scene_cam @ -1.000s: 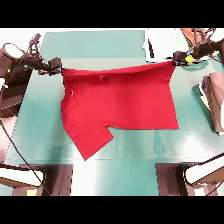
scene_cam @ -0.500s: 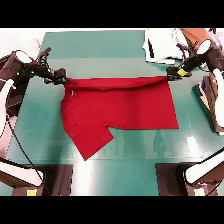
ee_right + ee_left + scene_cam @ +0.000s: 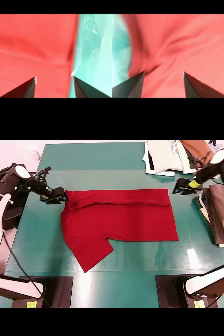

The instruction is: Fold the shirts.

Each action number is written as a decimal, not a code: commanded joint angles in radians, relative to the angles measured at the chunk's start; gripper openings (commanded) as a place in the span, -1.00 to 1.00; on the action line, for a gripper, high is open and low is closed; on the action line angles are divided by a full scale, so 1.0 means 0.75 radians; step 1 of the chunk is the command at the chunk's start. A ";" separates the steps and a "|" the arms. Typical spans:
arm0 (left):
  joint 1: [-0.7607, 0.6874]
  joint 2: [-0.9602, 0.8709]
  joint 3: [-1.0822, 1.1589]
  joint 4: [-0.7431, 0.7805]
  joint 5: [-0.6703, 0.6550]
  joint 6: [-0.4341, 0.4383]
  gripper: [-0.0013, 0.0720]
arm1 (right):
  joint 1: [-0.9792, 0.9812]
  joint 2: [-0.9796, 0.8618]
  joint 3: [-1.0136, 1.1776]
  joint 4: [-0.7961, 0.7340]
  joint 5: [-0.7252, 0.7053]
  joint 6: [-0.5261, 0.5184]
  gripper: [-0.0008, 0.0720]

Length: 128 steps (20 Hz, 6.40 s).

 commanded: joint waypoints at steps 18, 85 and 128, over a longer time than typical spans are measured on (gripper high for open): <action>-0.182 0.754 -1.289 -0.319 0.432 0.010 0.30 | 0.061 0.695 -0.690 0.013 -0.282 -0.033 0.39; -0.155 0.498 -0.488 -0.034 0.416 -0.211 -0.90 | -0.315 0.164 -0.644 0.410 -0.187 -0.328 0.30; -0.411 0.075 0.362 0.073 0.308 -0.233 -0.90 | 0.881 0.282 0.020 0.841 -0.437 -0.216 -0.93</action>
